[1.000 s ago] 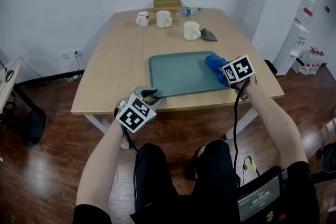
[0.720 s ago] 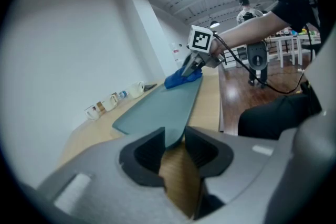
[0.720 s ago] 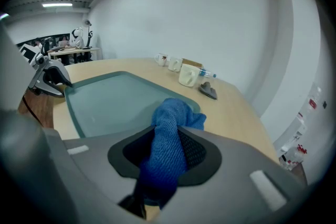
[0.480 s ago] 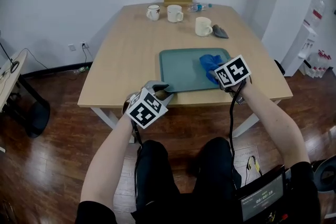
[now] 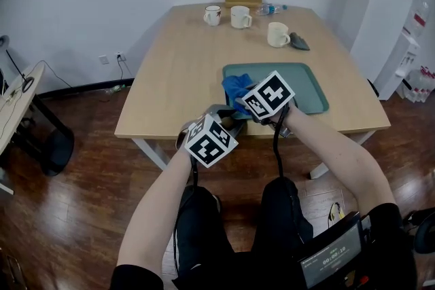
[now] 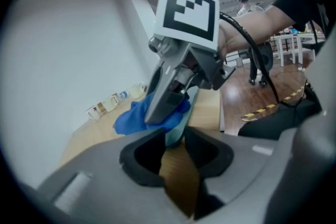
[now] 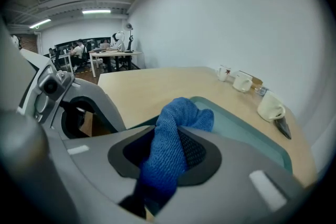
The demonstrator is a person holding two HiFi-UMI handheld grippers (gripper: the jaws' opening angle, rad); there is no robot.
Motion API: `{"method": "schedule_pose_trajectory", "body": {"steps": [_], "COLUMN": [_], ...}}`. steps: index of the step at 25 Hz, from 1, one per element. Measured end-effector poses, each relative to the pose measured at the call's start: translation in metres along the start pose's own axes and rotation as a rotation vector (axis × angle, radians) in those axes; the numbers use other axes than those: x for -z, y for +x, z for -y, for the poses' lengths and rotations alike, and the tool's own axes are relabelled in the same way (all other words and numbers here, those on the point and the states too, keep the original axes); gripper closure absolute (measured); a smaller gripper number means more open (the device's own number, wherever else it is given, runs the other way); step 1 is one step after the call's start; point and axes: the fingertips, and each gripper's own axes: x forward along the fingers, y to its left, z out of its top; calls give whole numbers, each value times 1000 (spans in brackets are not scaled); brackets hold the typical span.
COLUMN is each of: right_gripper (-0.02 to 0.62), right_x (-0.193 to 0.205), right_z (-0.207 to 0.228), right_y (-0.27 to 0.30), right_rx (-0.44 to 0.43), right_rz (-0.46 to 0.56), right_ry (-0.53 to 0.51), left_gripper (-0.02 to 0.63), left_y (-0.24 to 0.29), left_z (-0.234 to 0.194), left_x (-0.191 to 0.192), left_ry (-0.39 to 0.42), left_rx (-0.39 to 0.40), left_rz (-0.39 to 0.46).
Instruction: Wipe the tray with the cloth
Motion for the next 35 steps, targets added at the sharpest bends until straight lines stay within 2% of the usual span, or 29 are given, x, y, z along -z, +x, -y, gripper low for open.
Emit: {"method": "schedule_pose_trajectory", "body": {"steps": [6,11,15,20,24,29,35], "right_gripper": [482,482,482,482,482,482,482], "right_x": [-12,-4,29,94,138,158,142], "right_z": [-13,8,62,137,174,178,153], "right_y": [10,-9,-54,-98,-127,-132,-118], "right_rx": [-19,43,128,262,350,363,316], "right_rz": [4,34,17,-42,-63,-15,-65], "right_ry": [-33,-49,-2,106,183,250,196], "left_gripper": [489,489,489,489,489,491,492], "left_y": [0,-2,1,1,0,0,-1], "left_z": [-3,-4,-3,-8,-9,-7,-4], "left_x": [1,6,-1,6,9,8,2], "left_ry": [4,2,-4,-6,3,13,15], "left_rx": [0,-4,0,-4,-6,-1,-4], "left_rz": [0,-4,-10,-16,-2,12,10]}}
